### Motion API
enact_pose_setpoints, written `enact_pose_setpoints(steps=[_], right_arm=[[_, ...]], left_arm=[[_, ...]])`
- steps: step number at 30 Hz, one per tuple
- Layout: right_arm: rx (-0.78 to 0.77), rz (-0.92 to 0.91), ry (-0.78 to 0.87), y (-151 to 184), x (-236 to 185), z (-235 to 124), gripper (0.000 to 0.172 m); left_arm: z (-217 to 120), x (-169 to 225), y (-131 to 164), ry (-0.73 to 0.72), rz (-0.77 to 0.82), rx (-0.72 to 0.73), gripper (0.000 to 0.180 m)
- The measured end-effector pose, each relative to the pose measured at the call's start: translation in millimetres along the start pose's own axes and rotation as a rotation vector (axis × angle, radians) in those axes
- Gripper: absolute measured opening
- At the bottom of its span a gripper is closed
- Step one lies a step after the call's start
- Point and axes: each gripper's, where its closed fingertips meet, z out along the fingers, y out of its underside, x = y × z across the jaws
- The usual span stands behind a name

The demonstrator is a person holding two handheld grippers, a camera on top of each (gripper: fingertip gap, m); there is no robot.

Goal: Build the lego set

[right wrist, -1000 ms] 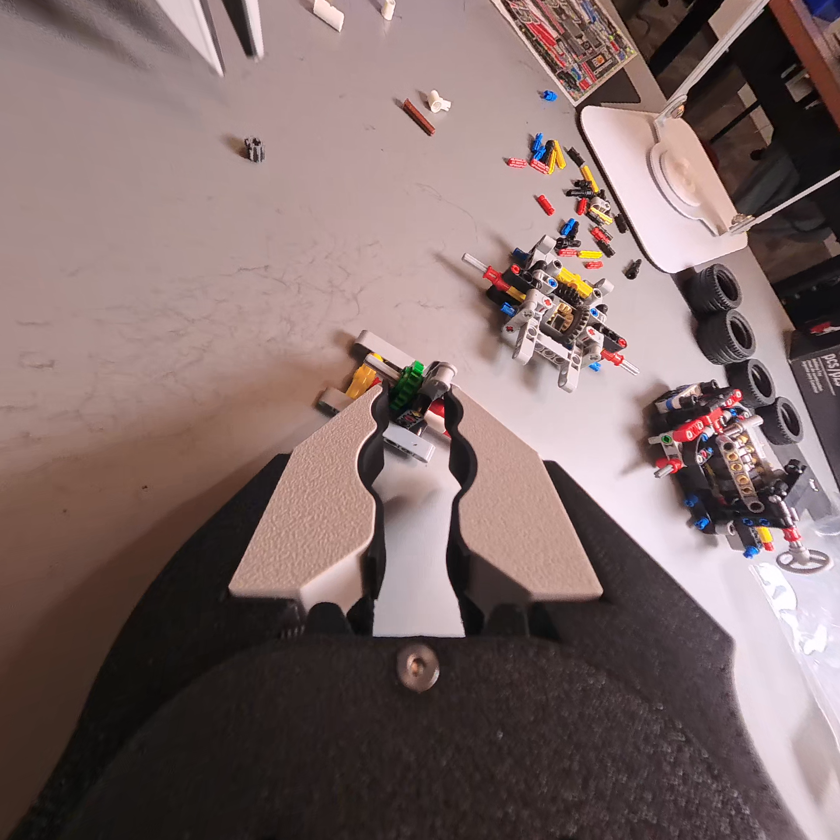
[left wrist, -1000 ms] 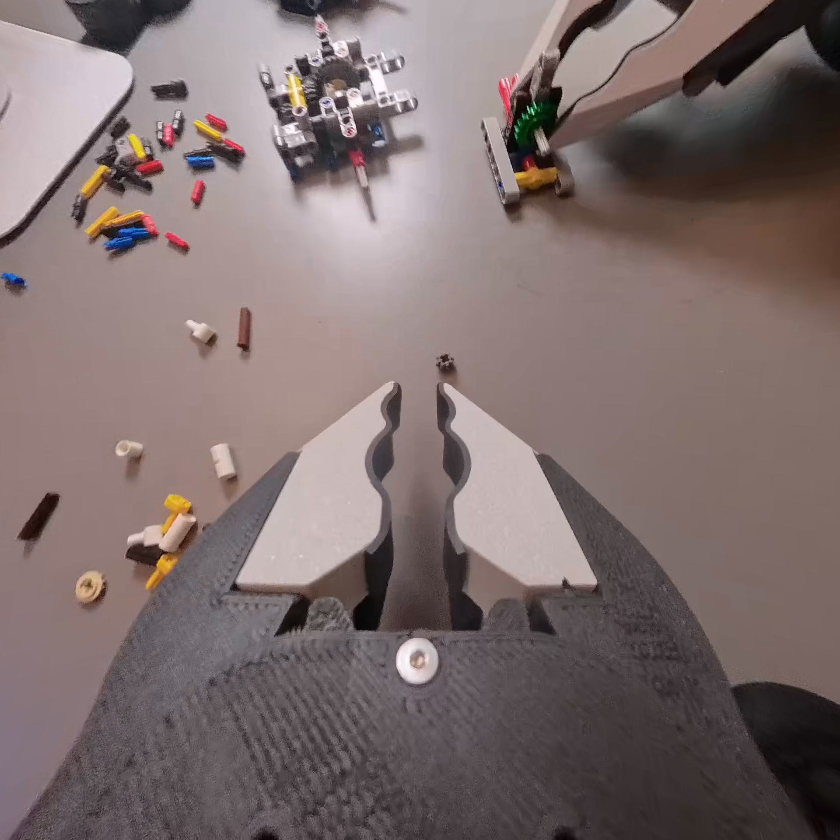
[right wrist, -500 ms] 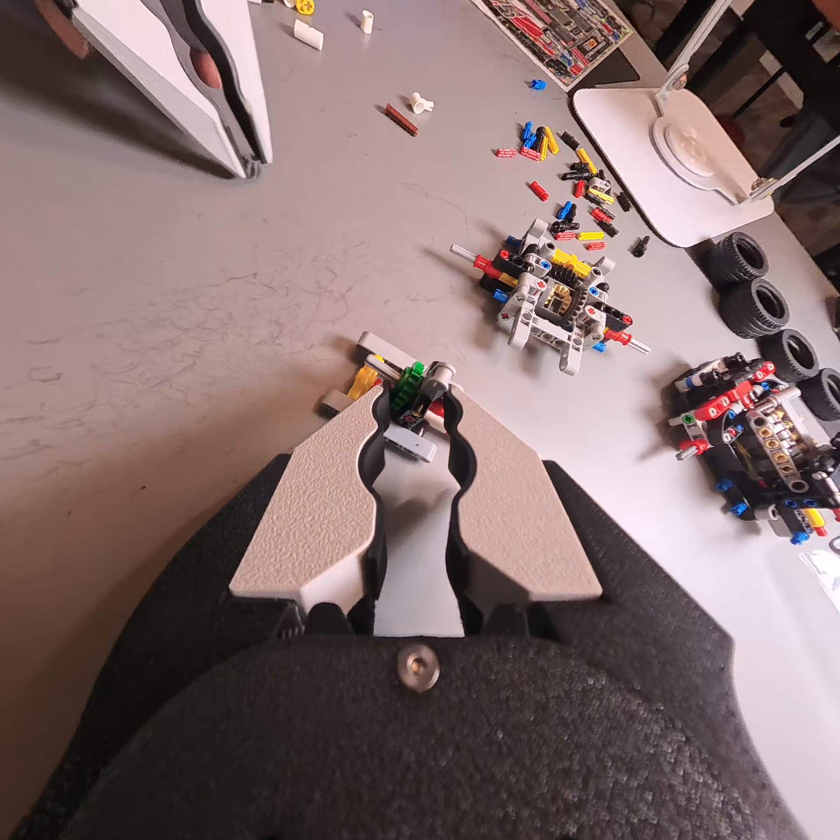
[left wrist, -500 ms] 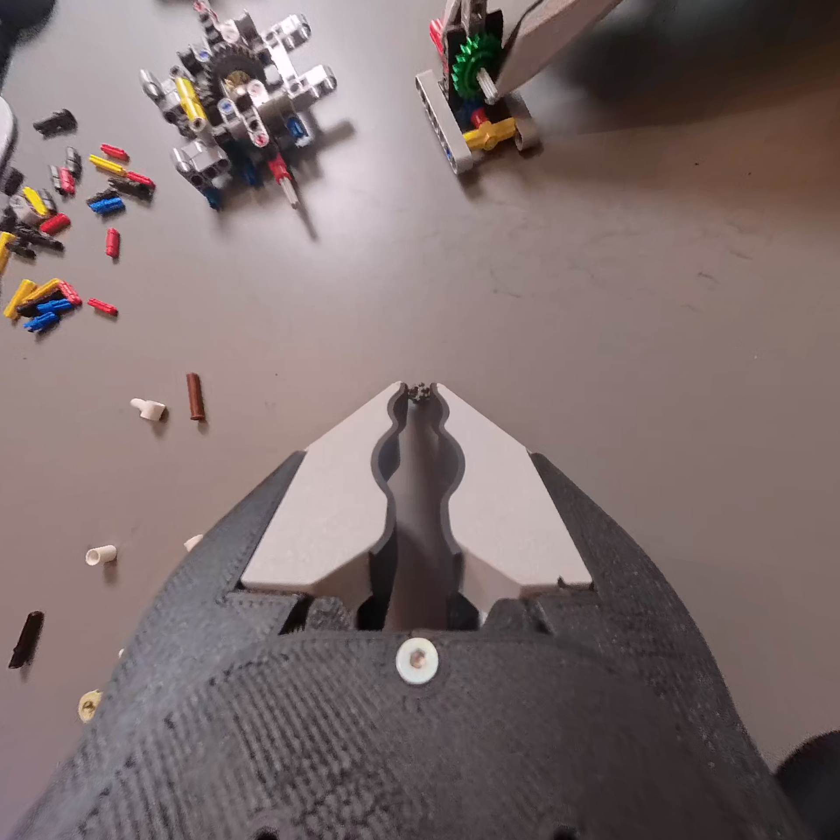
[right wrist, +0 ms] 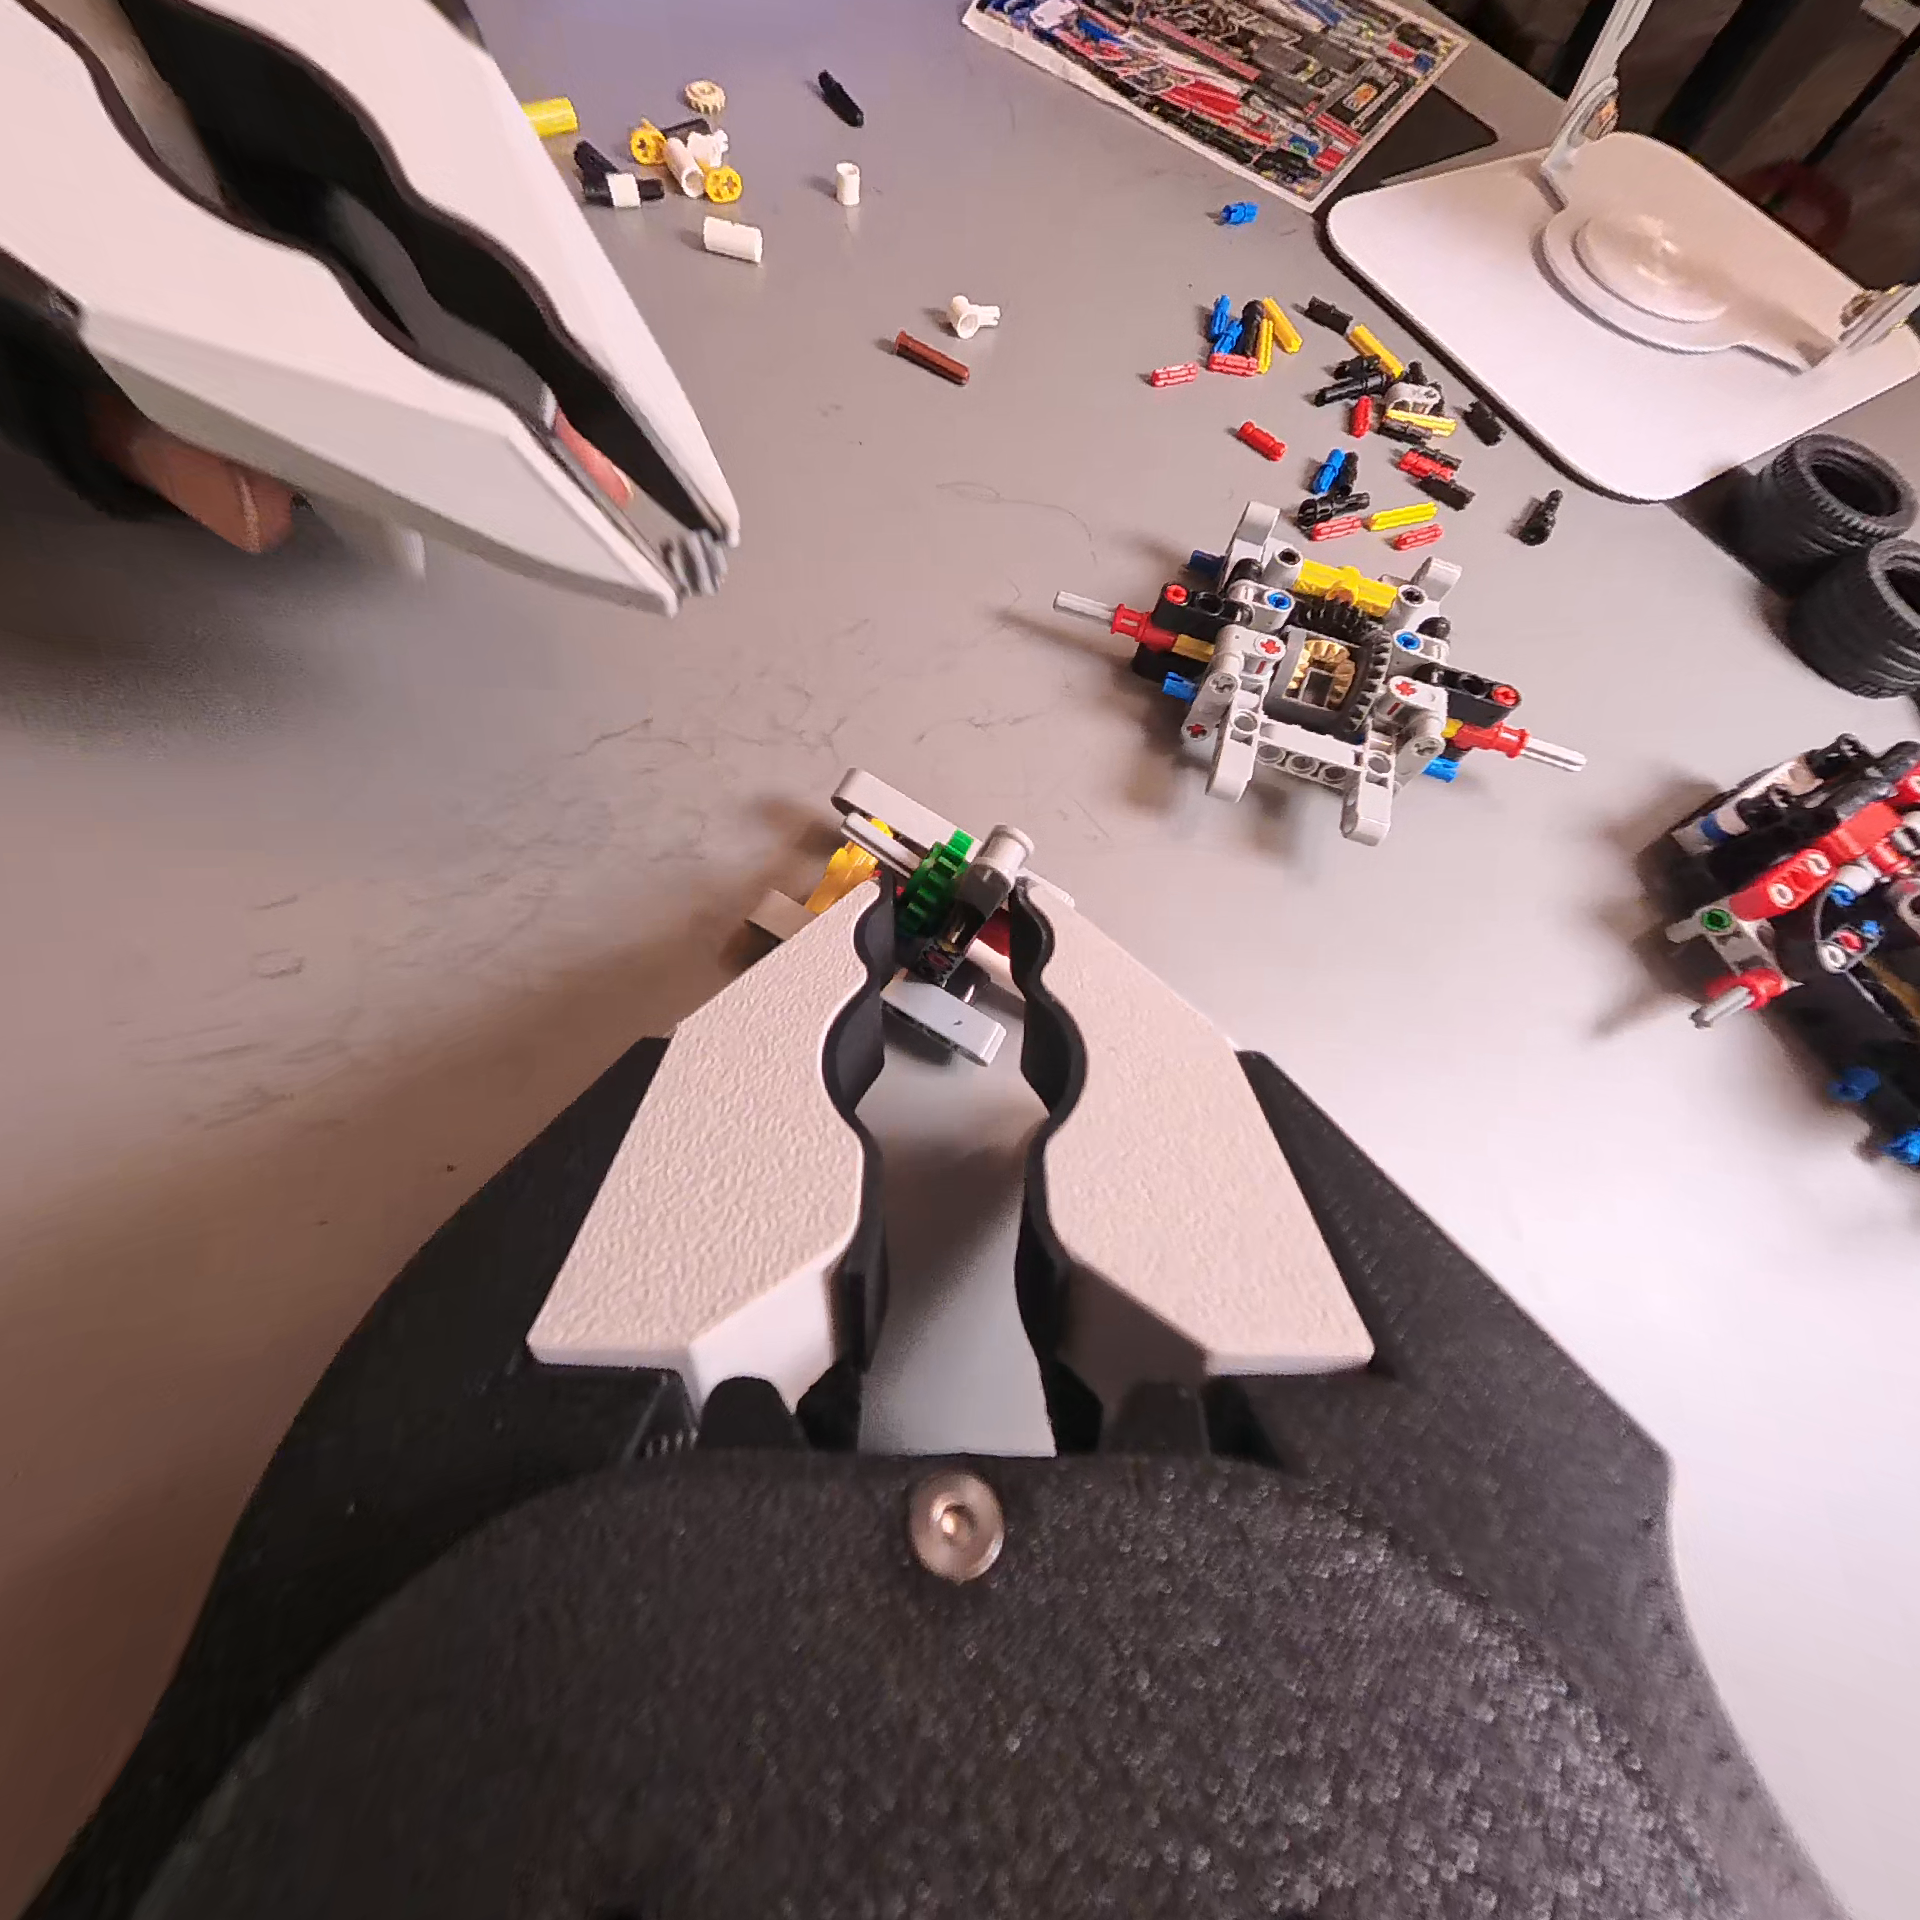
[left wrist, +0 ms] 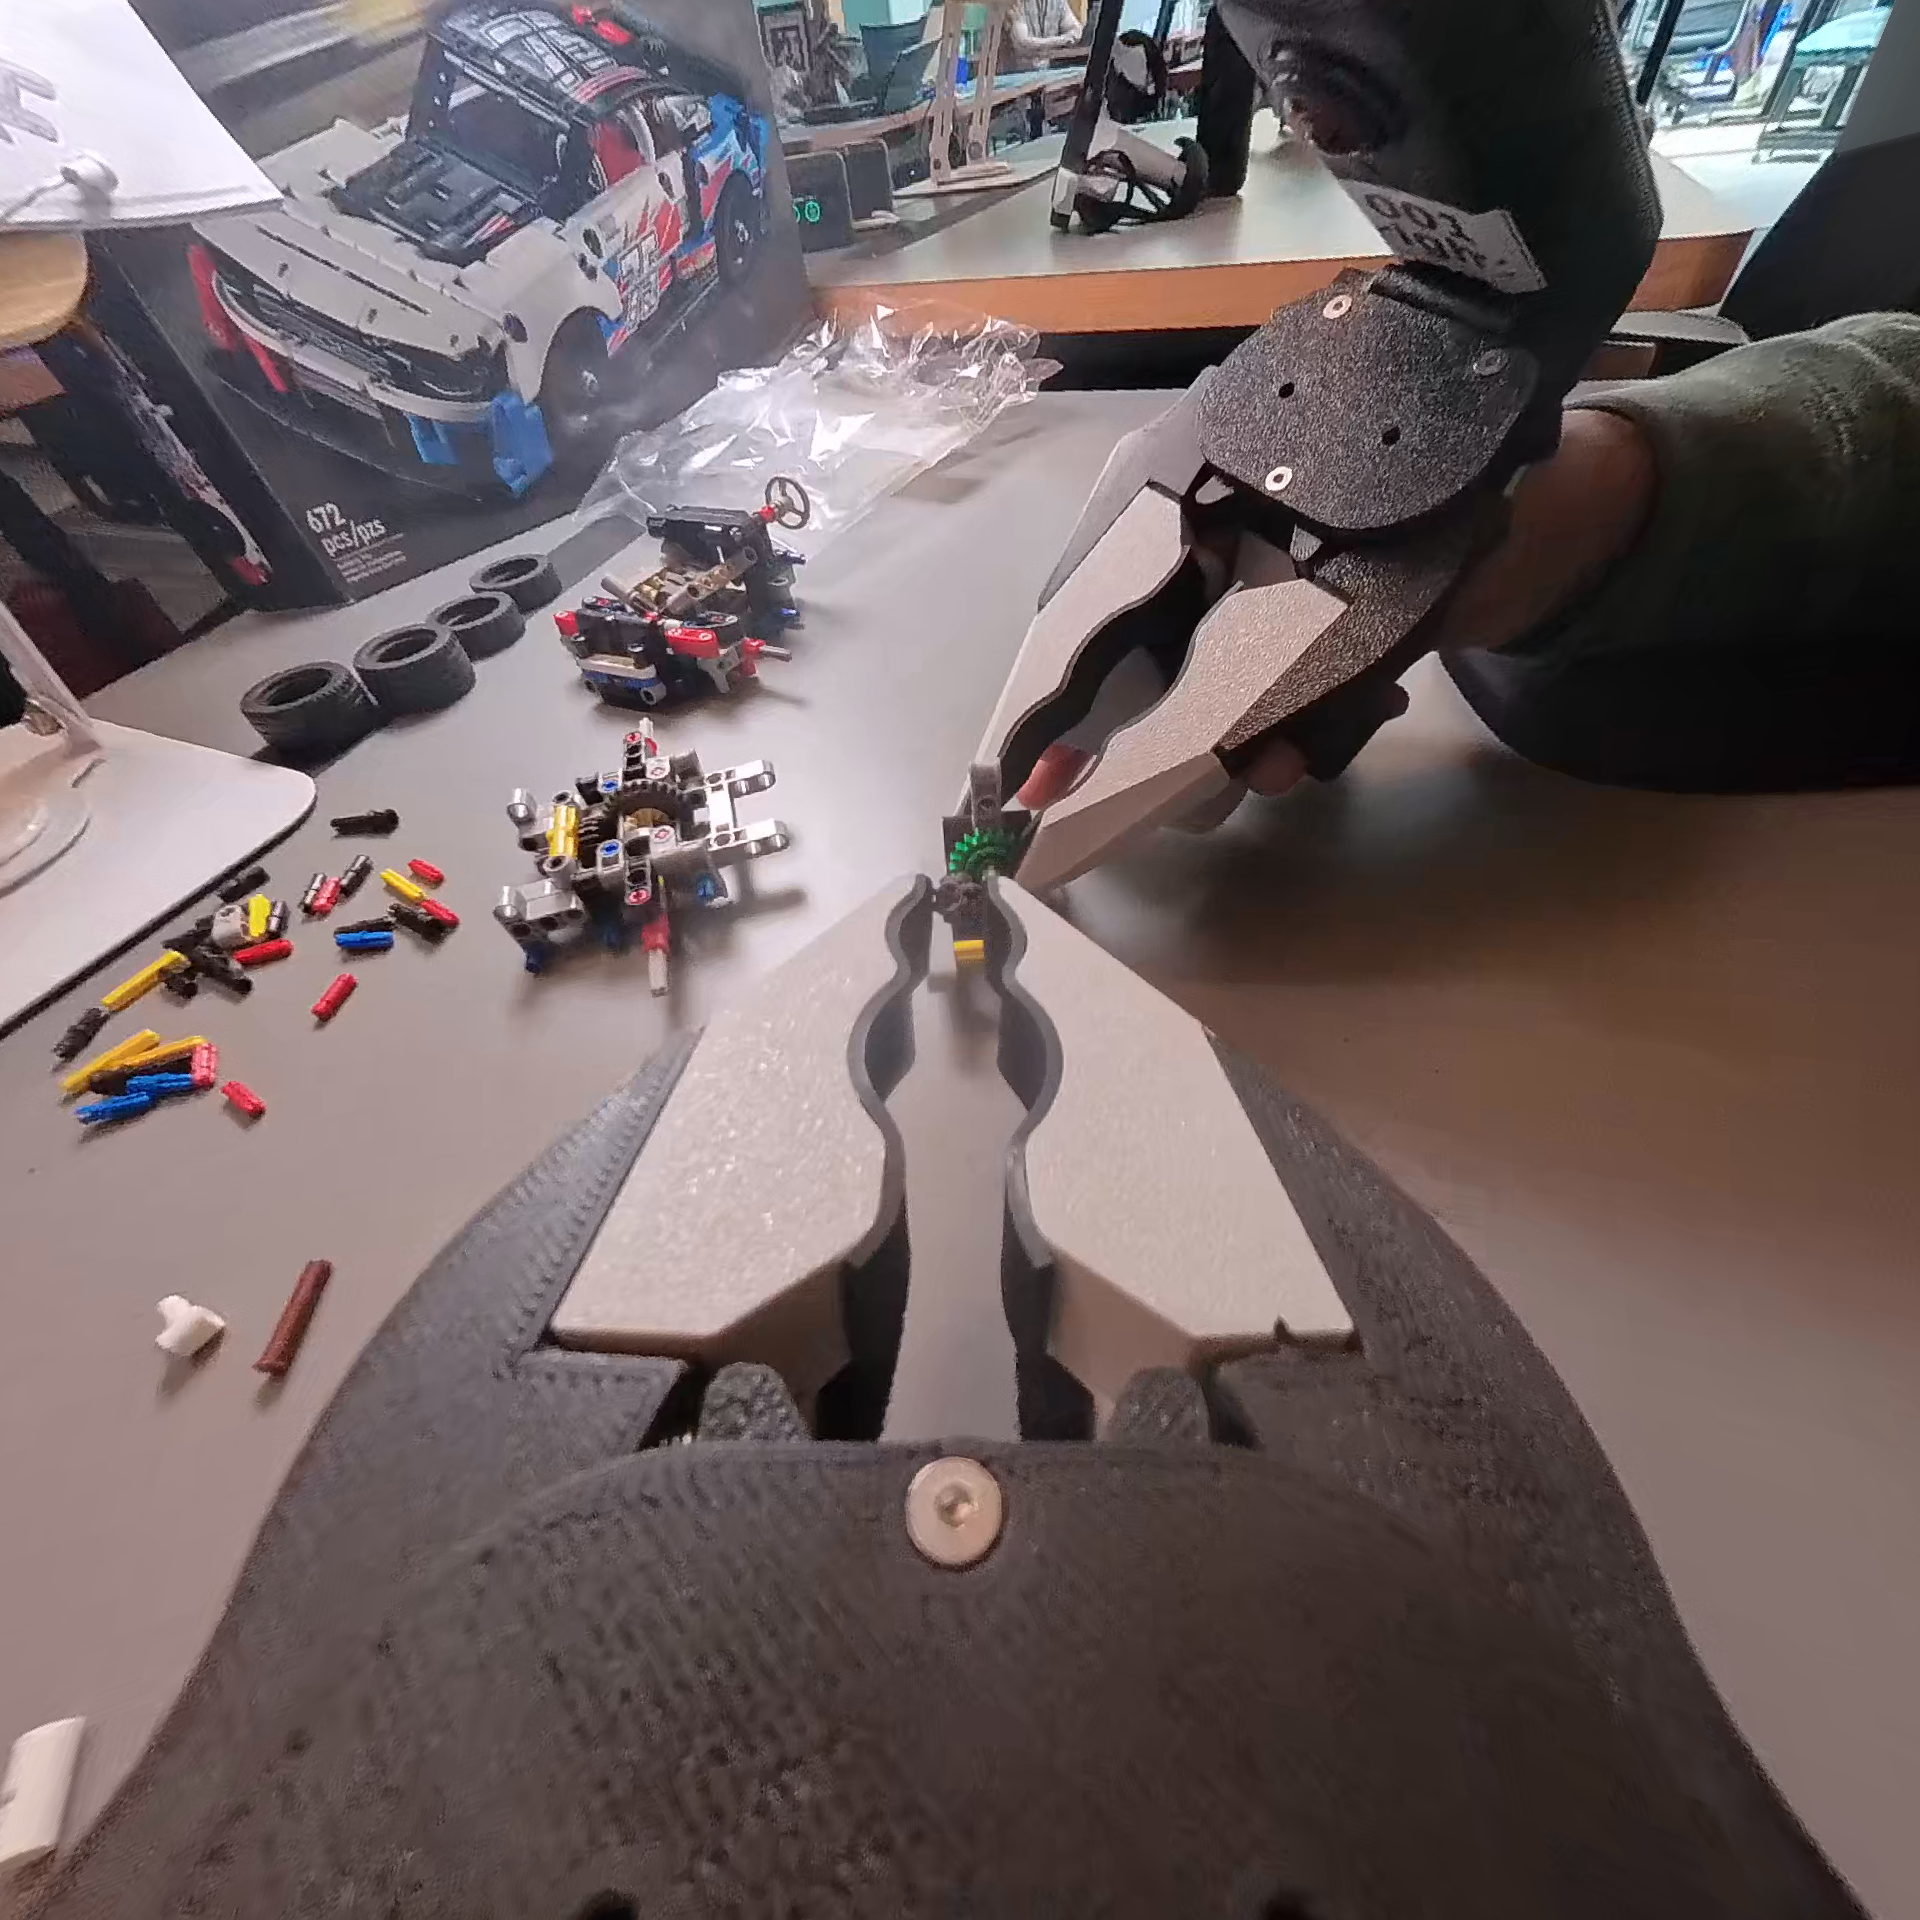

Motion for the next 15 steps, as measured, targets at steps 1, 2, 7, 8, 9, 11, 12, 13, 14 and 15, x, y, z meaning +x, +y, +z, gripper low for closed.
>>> enact_pose_setpoints(steps=[1, 2, 7, 8, 9, 11, 12, 13, 14, 15], right_arm=[[0.000, 0.003, -0.004, 0, -1, 0, 0.019], [-0.001, 0.004, -0.006, 1, -2, 1, 0.019], [-0.004, 0.001, -0.013, 1, -4, 3, 0.019], [-0.002, 0.004, -0.015, 1, -4, 3, 0.019], [0.000, 0.008, -0.016, 0, -5, 3, 0.019], [0.004, 0.020, -0.019, 0, -5, 3, 0.019], [0.007, 0.026, -0.018, -1, -4, 3, 0.019], [0.009, 0.034, -0.019, -1, -4, 3, 0.019], [0.010, 0.042, -0.021, -1, -4, 3, 0.019], [0.014, 0.050, -0.019, -2, -4, 3, 0.019]], left_arm=[[3, 1, 3, 0.003, -0.010, -0.013, 0.007], [6, 2, 5, 0.004, -0.020, -0.027, 0.007], [15, 2, 9, 0.003, -0.107, -0.068, 0.007], [16, 2, 11, 0.002, -0.131, -0.081, 0.007], [18, 1, 13, 0.002, -0.164, -0.095, 0.007], [19, 1, 16, 0.004, -0.273, -0.113, 0.007], [20, 0, 18, 0.008, -0.355, -0.112, 0.007], [21, 0, 17, 0.018, -0.456, -0.099, 0.008], [21, 0, 16, 0.034, -0.571, -0.080, 0.008], [22, -1, 15, 0.051, -0.684, -0.056, 0.007]])
